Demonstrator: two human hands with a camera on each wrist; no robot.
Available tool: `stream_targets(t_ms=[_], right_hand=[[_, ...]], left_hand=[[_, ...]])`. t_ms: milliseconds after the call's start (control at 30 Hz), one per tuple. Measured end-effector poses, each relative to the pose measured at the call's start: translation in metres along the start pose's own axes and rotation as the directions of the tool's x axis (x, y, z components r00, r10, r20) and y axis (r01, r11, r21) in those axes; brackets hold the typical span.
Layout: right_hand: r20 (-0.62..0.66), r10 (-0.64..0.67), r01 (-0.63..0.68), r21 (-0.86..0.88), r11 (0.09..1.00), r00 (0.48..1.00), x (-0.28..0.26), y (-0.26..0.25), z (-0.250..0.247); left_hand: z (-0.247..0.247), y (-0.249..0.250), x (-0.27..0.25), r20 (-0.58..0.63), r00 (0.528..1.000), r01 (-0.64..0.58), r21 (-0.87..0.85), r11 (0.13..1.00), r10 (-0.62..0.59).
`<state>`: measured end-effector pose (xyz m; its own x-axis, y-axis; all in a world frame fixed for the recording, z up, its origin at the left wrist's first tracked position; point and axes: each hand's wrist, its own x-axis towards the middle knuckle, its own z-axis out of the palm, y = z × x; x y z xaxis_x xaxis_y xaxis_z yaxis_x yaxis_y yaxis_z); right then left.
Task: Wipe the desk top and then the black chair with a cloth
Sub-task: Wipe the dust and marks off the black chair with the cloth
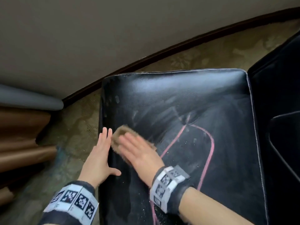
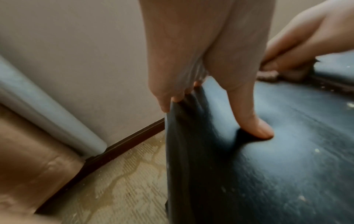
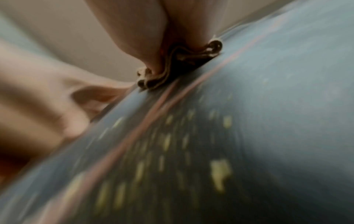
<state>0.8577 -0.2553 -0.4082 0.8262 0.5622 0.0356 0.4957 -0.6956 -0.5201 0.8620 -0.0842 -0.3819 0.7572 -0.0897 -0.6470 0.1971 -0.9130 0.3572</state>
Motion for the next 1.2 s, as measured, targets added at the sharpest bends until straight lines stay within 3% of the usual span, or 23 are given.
stream_targets(t_ms=[67, 100, 133, 200, 267, 300, 367, 433, 500, 533, 600, 667, 700, 767, 833, 933, 967, 1033, 1133, 1167, 1200], right_hand=[[0.091, -0.197, 0.195, 0.031, 0.98, 0.976, 0.004, 0.008, -0.014], [0.055, -0.223, 0.221, 0.042, 0.974, 0.973, 0.011, 0.026, -0.022], [-0.003, -0.181, 0.181, 0.05, 0.982, 0.984, 0.018, 0.046, -0.03], [-0.087, 0.079, -0.078, 0.016, 0.997, 0.993, 0.034, 0.078, -0.046], [-0.158, 0.329, -0.337, -0.025, 0.941, 0.931, 0.037, 0.071, -0.033], [-0.14, 0.345, -0.356, -0.064, 0.932, 0.928, 0.031, 0.052, -0.019], [-0.004, 0.153, -0.152, -0.121, 0.981, 0.988, 0.007, 0.009, 0.012], [0.101, -0.098, 0.105, -0.065, 0.992, 0.99, -0.002, 0.001, 0.007], [0.025, -0.219, 0.22, -0.024, 0.975, 0.975, 0.01, 0.032, -0.016], [-0.058, -0.201, 0.198, -0.053, 0.979, 0.978, 0.018, 0.053, -0.027], [-0.14, 0.032, -0.046, -0.095, 0.994, 0.99, 0.029, 0.078, -0.042], [-0.168, 0.239, -0.262, -0.131, 0.956, 0.956, 0.024, 0.057, -0.024], [-0.122, 0.24, -0.257, -0.143, 0.956, 0.963, 0.013, 0.037, -0.007], [0.017, 0.045, -0.043, -0.079, 0.996, 0.999, -0.021, -0.009, 0.024], [0.126, -0.142, 0.142, 0.004, 0.99, 0.982, -0.06, -0.037, 0.036], [0.171, -0.256, 0.243, 0.09, 0.966, 0.952, -0.067, -0.029, 0.018], [0.126, -0.252, 0.233, 0.147, 0.961, 0.959, -0.057, -0.017, 0.007], [0.024, -0.128, 0.122, 0.153, 0.981, 0.992, -0.035, 0.017, -0.009], [0.053, 0.129, -0.132, 0.042, 0.99, 0.99, -0.03, 0.021, -0.008], [0.063, 0.143, -0.148, 0.07, 0.987, 0.988, -0.043, 0.006, 0.0], [0.073, 0.076, -0.081, 0.072, 0.994, 0.994, -0.056, -0.01, 0.012]], left_hand=[[0.0, -0.002, -0.001, -0.011, 1.0, 0.015, 0.013, 1.0, -0.014], [0.001, -0.002, -0.001, -0.021, 1.0, 0.014, 0.022, 1.0, -0.014], [0.001, -0.002, -0.002, -0.029, 0.999, 0.015, 0.033, 0.999, -0.014], [0.001, 0.002, -0.001, -0.03, 0.999, 0.024, 0.047, 0.999, -0.023], [0.0, 0.005, 0.0, -0.032, 0.999, 0.037, 0.056, 0.998, -0.036], [-0.001, 0.007, 0.001, -0.029, 0.999, 0.04, 0.067, 0.997, -0.038], [-0.001, 0.007, 0.002, -0.021, 0.999, 0.045, 0.082, 0.996, -0.043], [-0.002, 0.005, 0.001, -0.018, 0.999, 0.05, 0.072, 0.996, -0.049], [-0.001, 0.005, 0.002, -0.017, 0.999, 0.046, 0.061, 0.997, -0.045], [-0.002, 0.005, 0.002, -0.012, 0.999, 0.043, 0.069, 0.997, -0.042], [-0.004, 0.008, 0.002, -0.001, 0.999, 0.04, 0.084, 0.996, -0.04], [-0.007, 0.01, -0.001, -0.007, 0.999, 0.033, 0.126, 0.992, -0.032], [-0.007, 0.01, -0.004, -0.01, 1.0, 0.026, 0.169, 0.985, -0.025], [-0.003, 0.004, -0.021, 0.004, 1.0, 0.013, 0.256, 0.967, -0.015], [0.009, -0.002, -0.045, 0.051, 0.998, 0.01, 0.291, 0.957, -0.026], [0.026, -0.001, -0.067, 0.065, 0.995, 0.059, 0.279, 0.958, -0.08], [0.028, 0.0, -0.067, 0.062, 0.993, 0.073, 0.314, 0.947, -0.097], [0.027, 0.002, -0.06, 0.076, 0.991, 0.074, 0.402, 0.912, -0.114], [0.024, 0.001, -0.057, 0.1, 0.985, 0.08, 0.441, 0.894, -0.138], [0.024, 0.001, -0.058, 0.101, 0.986, 0.076, 0.448, 0.891, -0.135], [0.024, 0.001, -0.058, 0.097, 0.987, 0.073, 0.458, 0.886, -0.132]])
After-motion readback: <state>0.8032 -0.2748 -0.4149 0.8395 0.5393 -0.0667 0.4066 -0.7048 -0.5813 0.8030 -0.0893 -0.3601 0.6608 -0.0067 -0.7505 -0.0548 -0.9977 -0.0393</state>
